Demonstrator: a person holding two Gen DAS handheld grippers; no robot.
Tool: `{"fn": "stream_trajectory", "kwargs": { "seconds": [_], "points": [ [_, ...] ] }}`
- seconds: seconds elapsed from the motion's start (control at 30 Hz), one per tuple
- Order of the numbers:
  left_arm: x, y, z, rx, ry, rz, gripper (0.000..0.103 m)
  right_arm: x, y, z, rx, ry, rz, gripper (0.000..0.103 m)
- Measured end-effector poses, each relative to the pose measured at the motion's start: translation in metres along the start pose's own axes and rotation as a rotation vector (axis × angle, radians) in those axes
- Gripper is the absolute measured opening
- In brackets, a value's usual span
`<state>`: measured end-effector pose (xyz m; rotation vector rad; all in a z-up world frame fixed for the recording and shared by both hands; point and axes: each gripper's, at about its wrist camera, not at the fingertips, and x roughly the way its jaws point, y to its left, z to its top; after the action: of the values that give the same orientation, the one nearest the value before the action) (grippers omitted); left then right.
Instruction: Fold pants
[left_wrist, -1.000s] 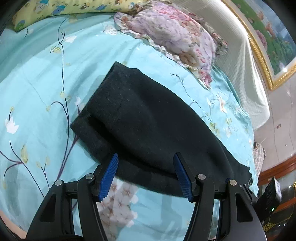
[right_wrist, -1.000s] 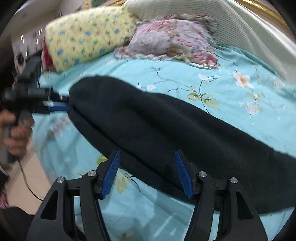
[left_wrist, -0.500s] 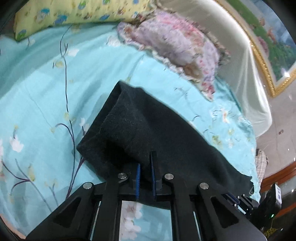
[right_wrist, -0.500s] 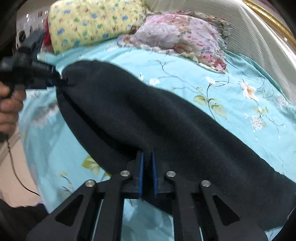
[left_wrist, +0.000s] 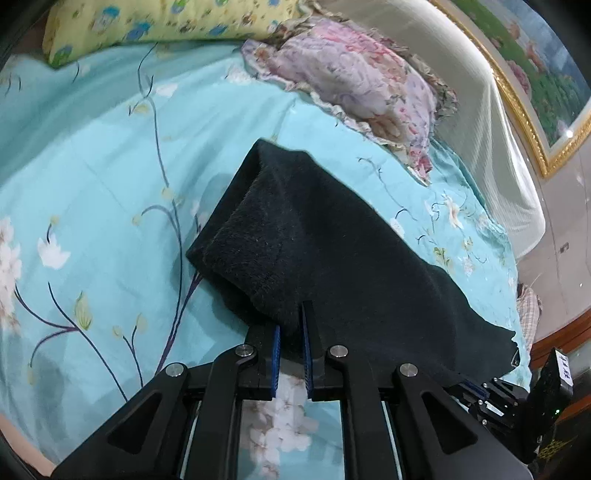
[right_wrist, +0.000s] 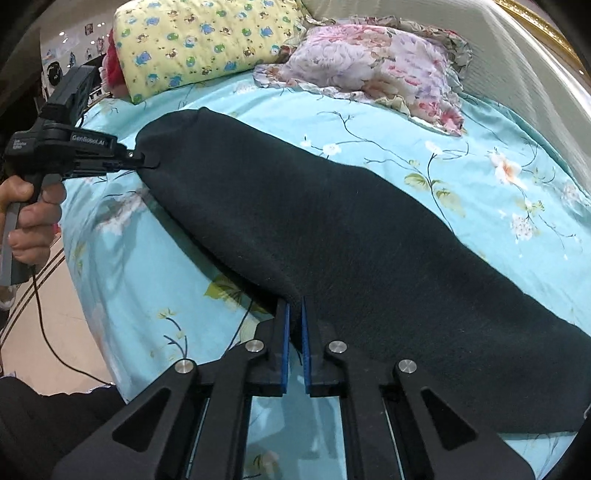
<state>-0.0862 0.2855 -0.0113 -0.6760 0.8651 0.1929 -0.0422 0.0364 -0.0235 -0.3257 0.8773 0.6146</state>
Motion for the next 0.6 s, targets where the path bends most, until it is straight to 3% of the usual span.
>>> {"fn": "stream_trajectory", "kwargs": {
  "seconds": [0.1,0.17,0.23,0.4,0.43,0.6],
  "points": [
    [-0.006,0.001,-0.001,0.002,-0.013,0.0,0.017,0.002,-0.004,0.001,0.031,0.017,0.025,0.017],
    [-0.011,0.002,-0.001,-0.001,-0.022,0.017,0.033,-0.001,-0.004,0.001,0.033,0.016,0.039,0.026],
    [-0.017,0.003,0.0,-0.009,-0.037,0.028,0.04,-0.006,-0.003,0.002,0.031,0.006,0.05,0.035],
    [-0.019,0.009,0.002,-0.041,-0.025,0.031,0.049,-0.016,-0.013,0.013,0.087,-0.038,0.09,0.036],
    [-0.017,0.011,0.003,-0.048,-0.017,0.034,0.054,-0.018,-0.015,0.016,0.102,-0.045,0.097,0.036],
    [-0.009,0.018,0.004,-0.077,0.015,0.042,0.055,-0.016,-0.053,0.046,0.221,-0.091,0.099,0.036]
  ]
}}
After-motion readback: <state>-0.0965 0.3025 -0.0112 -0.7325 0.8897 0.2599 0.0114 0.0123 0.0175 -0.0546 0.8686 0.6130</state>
